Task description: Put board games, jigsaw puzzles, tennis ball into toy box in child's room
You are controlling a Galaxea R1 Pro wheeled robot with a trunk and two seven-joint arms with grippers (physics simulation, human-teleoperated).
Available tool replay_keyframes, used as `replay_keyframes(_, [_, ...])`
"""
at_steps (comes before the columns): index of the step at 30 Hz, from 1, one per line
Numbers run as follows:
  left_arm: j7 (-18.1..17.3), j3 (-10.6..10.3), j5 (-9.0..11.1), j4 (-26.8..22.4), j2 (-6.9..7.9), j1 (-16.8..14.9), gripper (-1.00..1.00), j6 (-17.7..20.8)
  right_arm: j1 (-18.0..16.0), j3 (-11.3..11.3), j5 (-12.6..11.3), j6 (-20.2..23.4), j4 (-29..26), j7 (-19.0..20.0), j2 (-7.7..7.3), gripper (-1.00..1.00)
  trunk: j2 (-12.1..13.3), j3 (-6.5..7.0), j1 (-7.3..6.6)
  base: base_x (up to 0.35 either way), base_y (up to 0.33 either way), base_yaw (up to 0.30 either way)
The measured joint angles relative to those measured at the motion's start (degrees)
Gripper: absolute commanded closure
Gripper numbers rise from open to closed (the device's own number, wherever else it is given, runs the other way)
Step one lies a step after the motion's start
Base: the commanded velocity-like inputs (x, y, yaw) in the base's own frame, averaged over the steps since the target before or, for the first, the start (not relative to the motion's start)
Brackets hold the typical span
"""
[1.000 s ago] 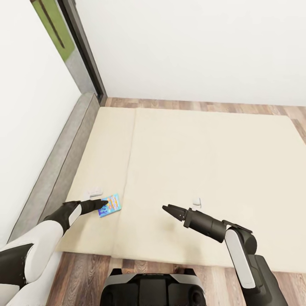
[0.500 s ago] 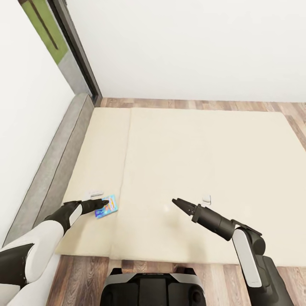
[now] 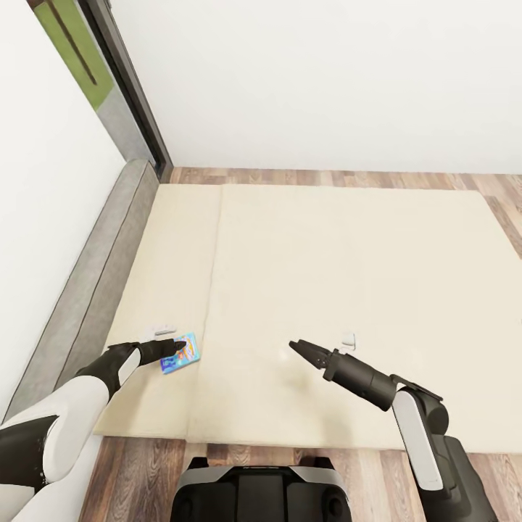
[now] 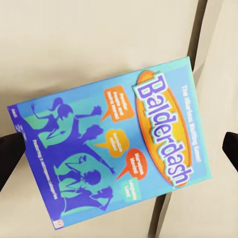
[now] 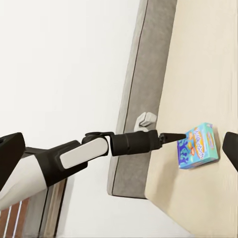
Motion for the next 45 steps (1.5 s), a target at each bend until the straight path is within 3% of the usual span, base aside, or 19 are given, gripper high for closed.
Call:
replay_keyframes(6, [0.0,0.0,-0.1,0.0,0.00,0.0,-1.00,-0.6,-0.7,0.9,0.1,4.4,-0.1,0.1,-0.22,-1.00,0.0,0.00,0.00,0.000,0.000,0.000])
replay_keyframes(13, [0.1,0.0,-0.1,0.0,0.00,0.0,-1.00,-0.9,-0.8,0.8,-0.6,6.7,-0.1,0.3,-0.38,-1.00,0.0,0.00,0.00,0.000,0.000,0.000])
replay_keyframes(23, [0.1,0.0,-0.1,0.0,0.08,0.0,-1.00,-0.9,-0.7,0.4,-0.8,6.1,-0.1,1.5,-0.42,-1.00,0.0,0.00,0.00,0.000,0.000,0.000])
replay_keyframes(33, [0.3,0.0,-0.1,0.0,0.24,0.0,-1.00,-1.0,-0.5,-1.6,-0.8,5.7,-0.1,1.9,-0.37,-1.00,0.0,-0.04,0.00,0.000,0.000,0.000])
replay_keyframes(45, [0.7,0.0,0.0,0.0,0.35,0.0,-1.00,-0.8,-0.5,-1.7,-0.7,5.6,-0.1,2.4,-0.34,-1.00,0.0,-0.86,0.00,0.000,0.000,0.000])
